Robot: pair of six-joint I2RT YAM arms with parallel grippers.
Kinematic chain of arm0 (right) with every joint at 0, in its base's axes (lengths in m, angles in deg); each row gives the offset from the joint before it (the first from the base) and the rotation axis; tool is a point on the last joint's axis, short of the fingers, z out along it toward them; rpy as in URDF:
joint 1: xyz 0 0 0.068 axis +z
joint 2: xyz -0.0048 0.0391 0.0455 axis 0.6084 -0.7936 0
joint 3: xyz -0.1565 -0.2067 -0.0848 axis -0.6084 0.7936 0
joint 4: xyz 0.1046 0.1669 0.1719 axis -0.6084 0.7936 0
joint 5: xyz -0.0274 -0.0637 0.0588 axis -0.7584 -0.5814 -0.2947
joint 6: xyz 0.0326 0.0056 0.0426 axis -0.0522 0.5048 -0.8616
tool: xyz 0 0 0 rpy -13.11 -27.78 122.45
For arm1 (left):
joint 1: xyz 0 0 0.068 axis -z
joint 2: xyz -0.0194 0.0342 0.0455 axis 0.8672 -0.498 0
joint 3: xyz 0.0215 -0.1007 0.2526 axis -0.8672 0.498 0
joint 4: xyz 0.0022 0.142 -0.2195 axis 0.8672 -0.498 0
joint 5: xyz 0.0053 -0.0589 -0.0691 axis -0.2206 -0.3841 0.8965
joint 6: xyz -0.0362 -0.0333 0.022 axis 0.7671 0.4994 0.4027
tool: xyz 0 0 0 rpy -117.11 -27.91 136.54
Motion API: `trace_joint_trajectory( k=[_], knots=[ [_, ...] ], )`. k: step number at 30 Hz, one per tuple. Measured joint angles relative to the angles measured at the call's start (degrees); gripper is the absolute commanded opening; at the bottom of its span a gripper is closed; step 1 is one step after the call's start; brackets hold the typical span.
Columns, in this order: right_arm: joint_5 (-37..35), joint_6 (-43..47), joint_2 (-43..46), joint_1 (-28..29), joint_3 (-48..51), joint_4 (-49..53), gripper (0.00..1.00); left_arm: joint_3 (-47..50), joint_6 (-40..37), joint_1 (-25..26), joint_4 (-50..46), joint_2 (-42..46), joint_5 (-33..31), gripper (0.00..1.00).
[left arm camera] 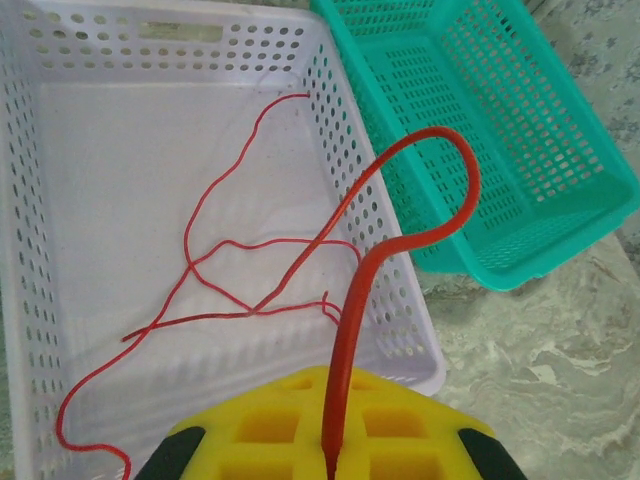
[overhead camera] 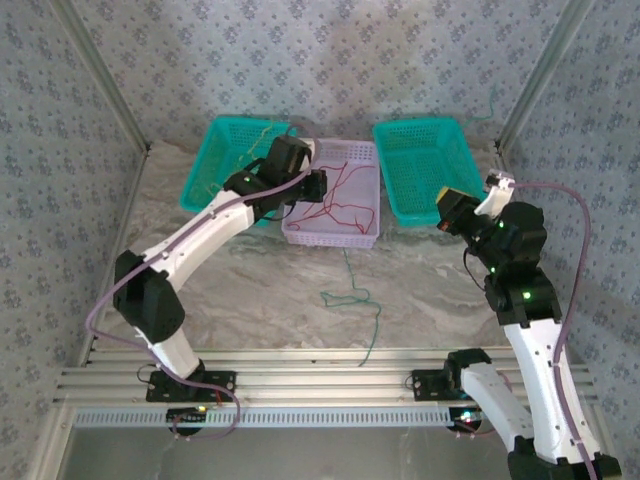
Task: Untangle the cables
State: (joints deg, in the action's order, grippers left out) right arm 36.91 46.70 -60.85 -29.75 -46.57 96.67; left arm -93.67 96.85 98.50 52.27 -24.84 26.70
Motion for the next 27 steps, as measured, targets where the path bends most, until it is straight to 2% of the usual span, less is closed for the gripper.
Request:
trace_joint_trajectory(
  k=[13, 19, 21, 27],
  knots=[
    [0.5, -0.1, -0.9, 0.0, 0.2, 0.0, 0.00, -4.5, 0.9, 1.0, 0.3, -14.9, 0.0, 0.00],
    [1.1, -0.1, -0.9, 0.0, 0.3, -0.1, 0.00, -7.1, 1.1, 1.0, 0.2, -20.3, 0.0, 0.06],
    [1.4, -0.1, -1.0, 0.0, 0.3, -0.1, 0.00, -8.6, 1.3, 1.0, 0.0, -22.2, 0.0, 0.12],
    [1.9, -0.3, -1.1, 0.0, 1.2, -0.1, 0.00, -13.7, 0.9, 1.0, -1.2, -26.5, -0.1, 0.14]
  ],
)
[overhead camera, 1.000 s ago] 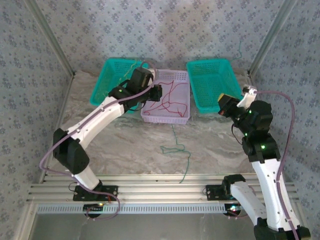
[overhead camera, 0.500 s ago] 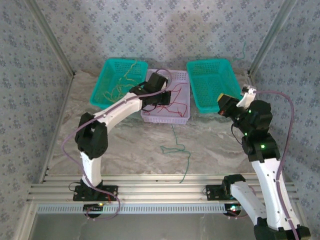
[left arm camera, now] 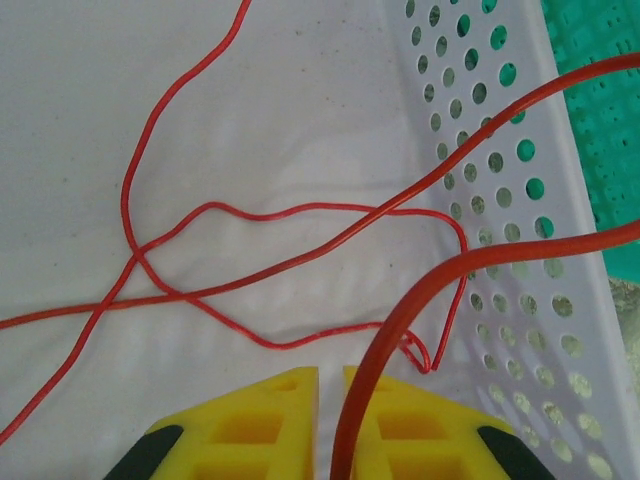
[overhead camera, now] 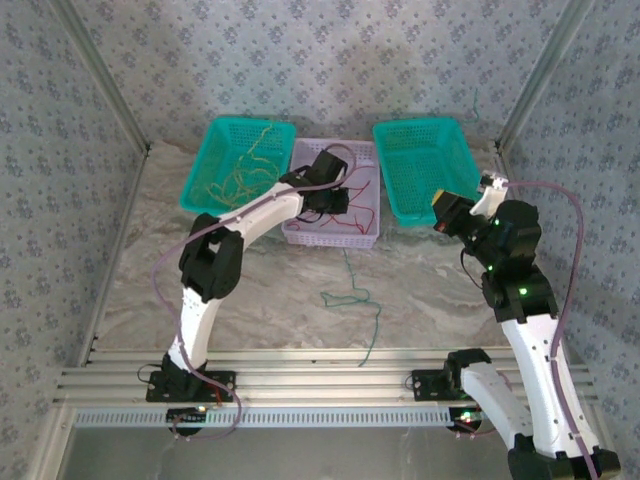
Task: Untangle the cables
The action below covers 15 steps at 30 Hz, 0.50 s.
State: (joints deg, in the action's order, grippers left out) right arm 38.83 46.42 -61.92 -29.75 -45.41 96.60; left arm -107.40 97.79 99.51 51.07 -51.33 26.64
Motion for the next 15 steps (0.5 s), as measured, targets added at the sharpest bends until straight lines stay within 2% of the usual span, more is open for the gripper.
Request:
trace_joint_trajectory(
  k=[10, 13, 15],
  knots=[
    [1.1, -0.4, 0.0, 0.0, 0.4, 0.0, 0.00, -5.9, 1.0, -2.1, -2.2, -6.4, 0.1, 0.17],
    [1.2, -0.4, 0.0, 0.0, 0.5, 0.0, 0.00, -7.3, 2.0, -3.6, -3.6, -7.9, 0.1, 0.23],
    [1.2, -0.4, -0.1, 0.0, 0.5, 0.0, 0.00, -8.3, 2.3, -4.4, -4.1, -8.9, 0.1, 0.24]
  ],
)
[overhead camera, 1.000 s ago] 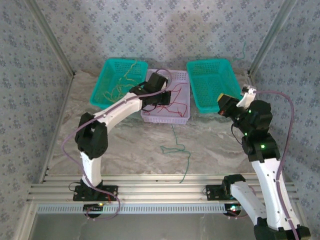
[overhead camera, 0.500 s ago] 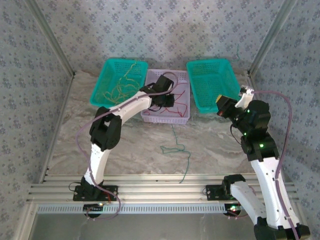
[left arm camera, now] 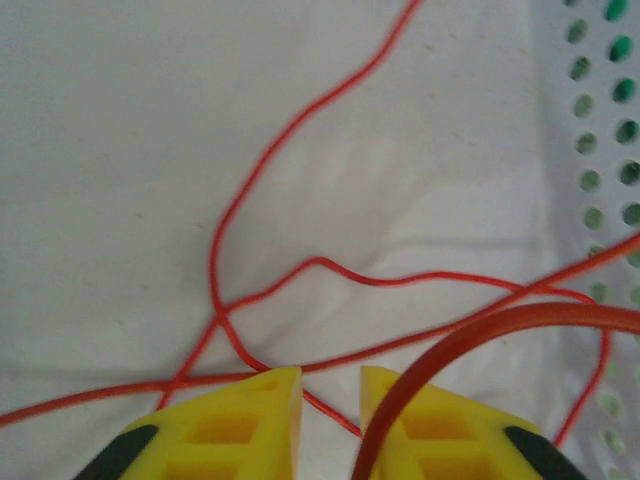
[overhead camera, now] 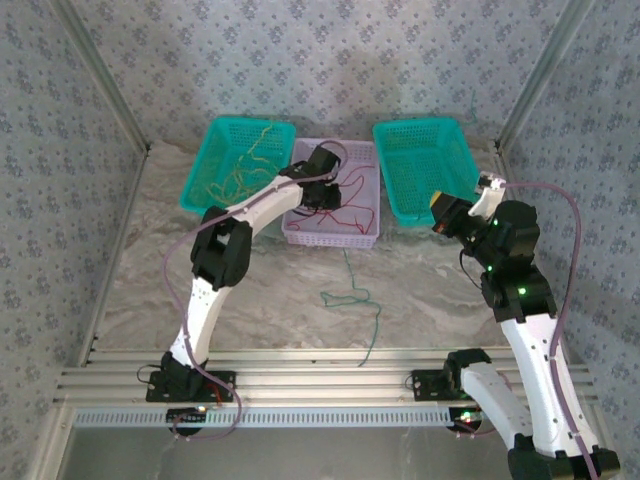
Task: Untangle the cables
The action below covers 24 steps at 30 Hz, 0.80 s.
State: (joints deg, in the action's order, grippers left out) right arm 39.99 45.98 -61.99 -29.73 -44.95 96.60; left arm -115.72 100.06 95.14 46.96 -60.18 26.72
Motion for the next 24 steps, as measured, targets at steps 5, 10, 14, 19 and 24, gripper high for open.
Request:
trace_joint_trajectory(
  k=[5, 10, 14, 19, 24],
  knots=[
    [0.0, -0.3, -0.1, 0.0, 0.0, 0.0, 0.00, -2.7, 0.0, -0.3, -2.1, -1.4, 0.2, 0.37],
    [0.2, -0.4, -0.2, 0.0, 0.0, 0.0, 0.00, -5.7, -0.2, -0.1, -4.2, -2.1, 0.2, 0.50],
    [0.5, -0.4, -0.2, 0.0, 0.0, 0.0, 0.00, -8.7, -0.8, 0.0, -6.6, -2.2, 0.0, 0.60],
    [0.4, -0.3, -0.4, 0.0, 0.0, 0.0, 0.00, -12.8, -1.5, 0.0, -9.0, -2.2, -0.1, 0.74],
    [0.3, -0.3, -3.8, 0.0, -2.1, 1.9, 0.00, -19.3, -2.3, -0.1, -13.1, -2.2, -0.2, 0.88]
  ],
)
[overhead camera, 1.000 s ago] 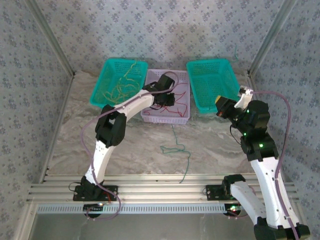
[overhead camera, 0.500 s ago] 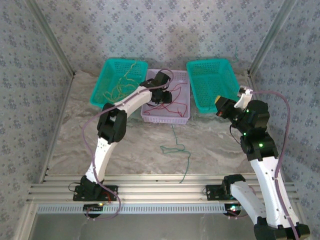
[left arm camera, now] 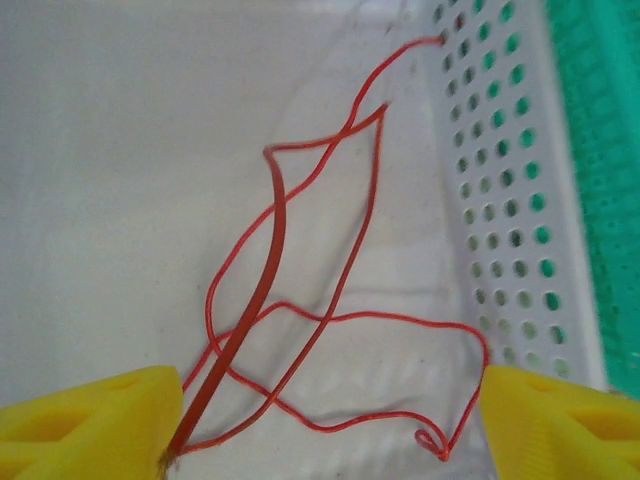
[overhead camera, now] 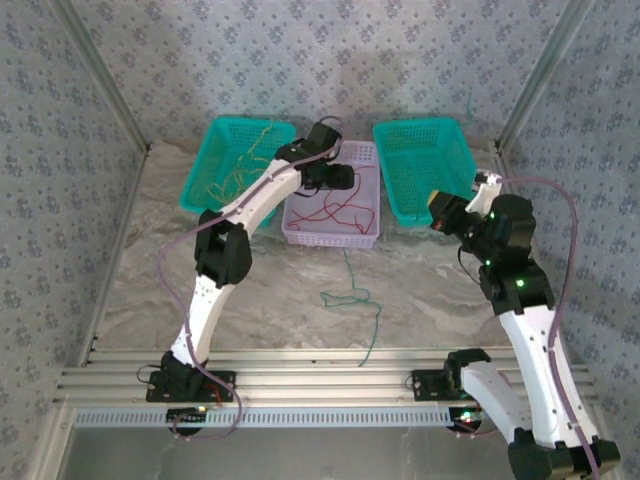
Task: Untangle the cables
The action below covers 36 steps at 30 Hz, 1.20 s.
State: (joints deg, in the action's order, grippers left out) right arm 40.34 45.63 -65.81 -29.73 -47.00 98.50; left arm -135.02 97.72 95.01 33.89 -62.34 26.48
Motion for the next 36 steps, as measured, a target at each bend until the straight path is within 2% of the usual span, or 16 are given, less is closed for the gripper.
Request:
trace_joint_trajectory(
  k=[2, 3, 4, 12, 20, 27, 33, 36],
  knots=[
    [-0.3, 0.0, -2.2, 0.0, -1.4, 1.2, 0.00, -2.8, -0.5, 0.0, -1.0, 0.1, 0.0, 0.91],
    [-0.5, 0.0, -3.7, 0.0, -2.3, 2.0, 0.00, -3.7, -0.7, 0.0, -1.3, 0.3, 0.0, 0.97],
    [-0.8, 0.0, -5.1, 0.0, -3.3, 2.8, 0.00, -4.2, -0.8, 0.0, -1.6, 0.7, 0.0, 0.99],
    [-5.0, 0.9, -18.0, -1.4, -10.9, 5.6, 0.00, -3.0, -0.9, 0.0, -5.0, 7.6, 0.2, 0.99],
    [-8.2, 1.6, -37.1, -6.1, -19.9, 6.1, 0.00, 16.8, -0.7, 0.4, -1.2, 26.2, -0.8, 1.00],
    [-9.7, 1.8, -54.4, -6.8, -30.8, 9.4, 0.00, 34.4, -0.6, 0.5, 2.9, 37.9, -2.6, 1.00],
    [-11.0, 3.1, -63.8, -6.7, -39.4, 13.6, 0.11, 42.7, -0.4, 0.5, 3.3, 45.4, -3.7, 1.00],
    [-11.0, 4.0, -66.3, -6.7, -42.0, 15.4, 0.29, 46.5, -0.5, 0.2, 3.5, 50.2, -3.8, 1.00]
  ],
)
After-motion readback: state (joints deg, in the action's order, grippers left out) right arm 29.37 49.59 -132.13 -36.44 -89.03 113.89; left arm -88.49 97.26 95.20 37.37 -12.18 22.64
